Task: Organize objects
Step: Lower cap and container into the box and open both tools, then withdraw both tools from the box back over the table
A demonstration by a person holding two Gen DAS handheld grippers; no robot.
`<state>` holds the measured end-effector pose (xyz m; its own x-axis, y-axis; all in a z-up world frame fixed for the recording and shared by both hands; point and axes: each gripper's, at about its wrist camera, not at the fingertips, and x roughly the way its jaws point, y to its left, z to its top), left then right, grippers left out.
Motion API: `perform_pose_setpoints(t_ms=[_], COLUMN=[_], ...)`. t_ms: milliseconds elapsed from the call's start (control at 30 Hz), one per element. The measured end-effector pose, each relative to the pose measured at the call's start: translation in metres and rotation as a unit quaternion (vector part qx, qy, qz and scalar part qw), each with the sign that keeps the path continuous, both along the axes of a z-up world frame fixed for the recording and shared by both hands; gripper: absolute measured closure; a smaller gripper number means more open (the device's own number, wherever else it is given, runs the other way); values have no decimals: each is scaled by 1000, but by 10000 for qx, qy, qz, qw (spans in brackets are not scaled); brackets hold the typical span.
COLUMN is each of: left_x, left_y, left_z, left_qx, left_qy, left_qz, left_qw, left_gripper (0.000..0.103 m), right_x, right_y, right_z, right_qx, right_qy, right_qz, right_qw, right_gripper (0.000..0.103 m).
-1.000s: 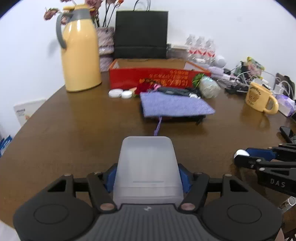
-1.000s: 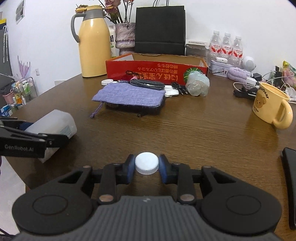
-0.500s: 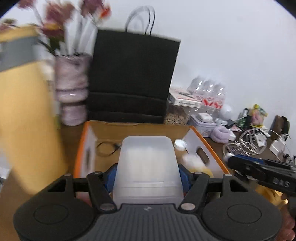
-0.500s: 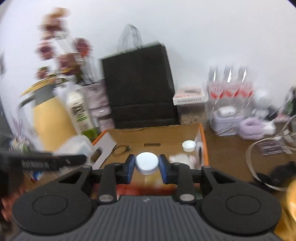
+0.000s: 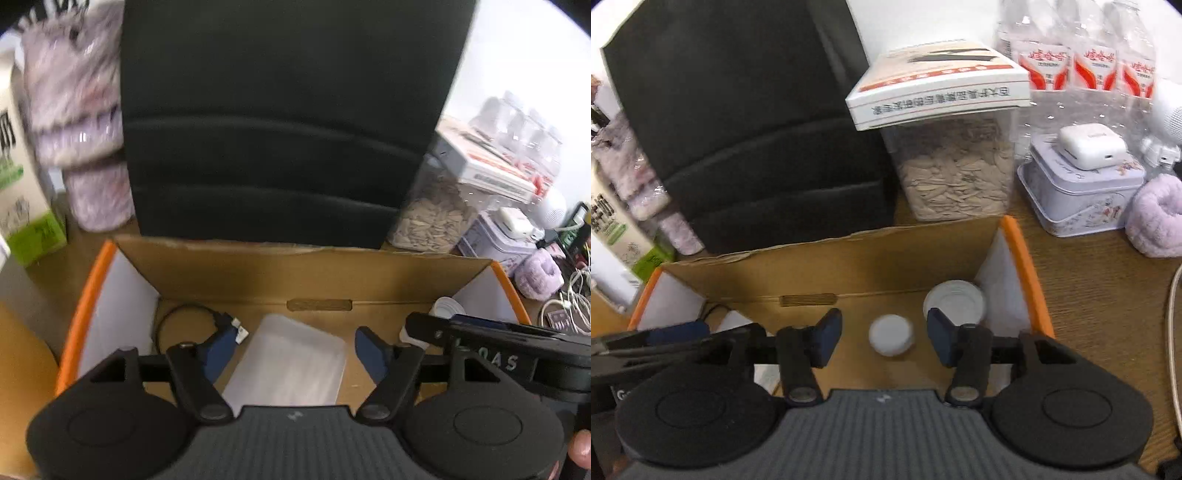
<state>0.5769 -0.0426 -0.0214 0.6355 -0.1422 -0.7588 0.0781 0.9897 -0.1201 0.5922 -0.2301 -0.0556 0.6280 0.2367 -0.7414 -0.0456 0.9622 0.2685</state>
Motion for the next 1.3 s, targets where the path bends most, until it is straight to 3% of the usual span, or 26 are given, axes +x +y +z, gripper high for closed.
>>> perform_pose_setpoints(t_ms=[133, 367, 500, 600, 800, 867, 967, 1067, 1167, 1300], left_x=[-16, -97, -188, -263, -431, -474, -522, -539, -535, -525], left_y=[5, 12, 18, 21, 29, 33, 44, 53, 50, 46], left_z=[20, 82, 109, 112, 75, 57, 31, 15, 14, 17], left_qx=[15, 179, 275, 280, 472, 478, 329, 181, 388, 443], left_qy=[-45, -695, -1308, -1755, -2591, -2493, -1983, -1549, -1548, -1691], left_qz=[-39, -174, -566, -793, -819, -619, -166, -110, 46, 71], left_qw=[10000, 9973, 9894, 9809, 9612, 9653, 9794, 9877, 9872, 9846], left_gripper=[32, 25, 20, 14, 7, 6, 6, 6, 6, 6], right_x=[-15, -77, -153, -229, -390, -438, -498, -539, -554, -551], right_y=[-2, 0, 4, 3, 5, 3, 0, -1, 2, 14], right_z=[17, 89, 115, 122, 89, 71, 47, 26, 15, 22], right_qx=[-88, -511, -631, -589, -585, -591, -613, -594, -476, -823], right_qy=[-180, -757, -1188, -1669, -2277, -2202, -1914, -1442, -1232, -1537], right_qz=[-2, 91, 242, 268, 271, 333, 327, 249, 329, 385], right_qw=[9998, 9958, 9906, 9838, 9716, 9731, 9791, 9875, 9907, 9839], right_gripper=[47, 25, 13, 1, 0, 0, 0, 0, 0, 0])
